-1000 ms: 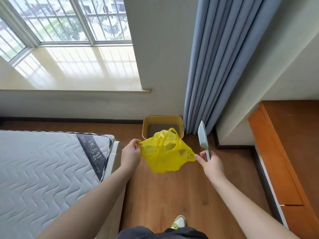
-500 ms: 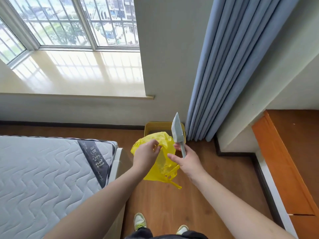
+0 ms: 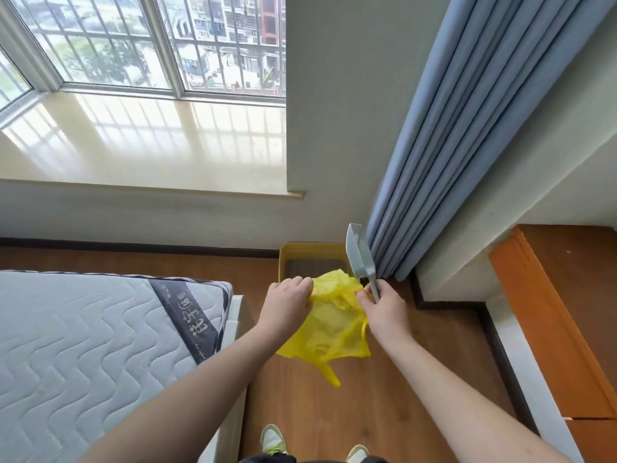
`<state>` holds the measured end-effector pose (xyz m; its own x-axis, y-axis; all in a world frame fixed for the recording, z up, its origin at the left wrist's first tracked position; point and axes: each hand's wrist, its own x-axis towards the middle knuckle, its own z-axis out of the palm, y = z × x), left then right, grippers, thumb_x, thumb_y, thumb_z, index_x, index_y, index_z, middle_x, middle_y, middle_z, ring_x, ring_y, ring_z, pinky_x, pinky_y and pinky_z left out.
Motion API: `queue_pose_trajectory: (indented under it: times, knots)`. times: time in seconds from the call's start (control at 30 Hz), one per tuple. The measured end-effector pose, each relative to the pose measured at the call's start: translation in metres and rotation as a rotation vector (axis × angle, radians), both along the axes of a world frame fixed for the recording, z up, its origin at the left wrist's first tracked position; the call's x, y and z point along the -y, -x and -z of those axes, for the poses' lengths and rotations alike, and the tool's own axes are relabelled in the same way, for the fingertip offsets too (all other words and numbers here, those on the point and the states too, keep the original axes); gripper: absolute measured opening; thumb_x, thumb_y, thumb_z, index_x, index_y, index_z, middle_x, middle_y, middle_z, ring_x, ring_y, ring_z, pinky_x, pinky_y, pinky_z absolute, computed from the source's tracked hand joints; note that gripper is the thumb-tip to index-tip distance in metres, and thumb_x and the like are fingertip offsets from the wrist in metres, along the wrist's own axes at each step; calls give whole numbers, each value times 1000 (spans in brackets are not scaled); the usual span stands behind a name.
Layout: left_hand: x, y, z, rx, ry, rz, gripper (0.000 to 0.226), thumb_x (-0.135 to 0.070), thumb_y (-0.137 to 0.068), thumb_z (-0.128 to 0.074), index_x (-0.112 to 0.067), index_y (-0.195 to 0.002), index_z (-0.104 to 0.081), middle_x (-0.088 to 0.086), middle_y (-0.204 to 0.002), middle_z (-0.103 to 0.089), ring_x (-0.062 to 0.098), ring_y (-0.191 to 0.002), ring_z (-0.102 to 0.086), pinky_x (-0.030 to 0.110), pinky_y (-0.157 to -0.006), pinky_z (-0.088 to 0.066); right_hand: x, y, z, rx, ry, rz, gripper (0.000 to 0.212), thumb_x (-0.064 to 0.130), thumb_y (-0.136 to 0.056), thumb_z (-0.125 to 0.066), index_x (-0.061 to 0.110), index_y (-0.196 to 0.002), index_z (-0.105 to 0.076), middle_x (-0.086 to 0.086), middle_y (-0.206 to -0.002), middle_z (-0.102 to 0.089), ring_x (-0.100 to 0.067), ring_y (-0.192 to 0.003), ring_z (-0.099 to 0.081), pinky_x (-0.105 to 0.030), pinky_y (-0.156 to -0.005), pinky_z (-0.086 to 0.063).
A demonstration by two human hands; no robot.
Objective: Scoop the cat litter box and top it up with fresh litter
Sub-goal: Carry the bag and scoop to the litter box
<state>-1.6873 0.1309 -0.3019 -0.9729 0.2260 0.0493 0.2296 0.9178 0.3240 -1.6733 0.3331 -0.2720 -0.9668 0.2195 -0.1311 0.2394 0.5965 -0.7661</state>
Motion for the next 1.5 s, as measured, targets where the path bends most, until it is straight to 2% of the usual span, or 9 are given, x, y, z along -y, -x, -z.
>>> queue_pose_trajectory:
  times: [0.13, 0.27, 0.5, 0.7, 0.9, 1.1, 1.23, 1.37, 1.5]
  knots:
    - [23, 12, 5, -62, -48, -12, 18, -4, -77, -58, -17, -89, -55, 0, -77, -62, 30, -70, -60, 34, -62, -38, -4, 3, -3, 41, -108, -76, 23, 39, -78, -74, 26, -74, -55, 8, -64, -56, -7, -63, -52, -28, -52, -38]
    - [42, 21, 6, -55, -48, -24, 24, -6, -81, -56, -18, -100, -61, 3, -78, -68, 33, -68, -60, 34, -55, -40, -7, 4, 2, 61, -150, -68, 19, 42, -79, -72, 32, -71, -57, 8, -64, -59, -14, -66, -55, -31, -56, -42]
    - [72, 31, 15, 10, 57, 178, 30, -15, -87, -52, -18, -115, -63, 6, -101, -71, 31, -95, -65, 37, -79, -50, -20, 5, 3, 74, -190, -10, 15, 34, -84, -69, 28, -73, -59, 7, -69, -62, -18, -73, -58, -32, -62, -46]
    - [85, 36, 8, 190, 97, 235, 51, -34, -89, -54, -30, -140, -45, -5, -141, -51, 19, -131, -44, 37, -104, -37, -18, 6, 2, 60, -178, 18, 13, 33, -85, -68, 25, -77, -62, 5, -70, -63, -19, -74, -58, -31, -62, -44]
    - [65, 40, -11, 67, 158, 220, 70, -64, -82, -58, -34, -142, -37, -6, -139, -48, 19, -129, -44, 39, -104, -35, 8, 11, 3, 70, 20, -19, 16, 38, -82, -72, 22, -80, -66, 2, -75, -67, -17, -75, -62, -33, -68, -48]
    - [40, 39, 6, 78, 61, 222, 83, -48, -85, -66, -26, -152, -21, -4, -145, -42, 18, -129, -45, 32, -106, -31, 32, 10, -6, 48, 223, -53, 12, 31, -87, -69, 22, -80, -66, 13, -64, -55, 1, -61, -49, -11, -56, -36]
    - [41, 41, 24, 119, 55, 225, 76, -45, -86, -65, -25, -149, -28, -4, -145, -44, 19, -131, -44, 33, -108, -30, 26, 15, -8, 90, 410, -9, 9, 25, -87, -70, 20, -80, -68, 13, -69, -58, 1, -67, -53, -19, -68, -41]
    - [36, 48, 40, 132, 65, 190, 24, -23, -92, -52, -20, -115, -57, 0, -114, -63, 26, -110, -58, 33, -93, -40, 14, 25, -2, 123, 479, 63, 5, 22, -87, -70, 19, -83, -72, 4, -77, -68, -12, -78, -60, -32, -77, -48]
    - [38, 62, 50, 171, 5, 81, 19, -10, -88, -47, -20, -102, -55, 2, -94, -65, 29, -87, -63, 39, -71, -49, -8, 40, 12, 94, 200, 65, 11, 27, -89, -67, 19, -82, -69, 6, -71, -65, -6, -67, -56, -19, -61, -41]
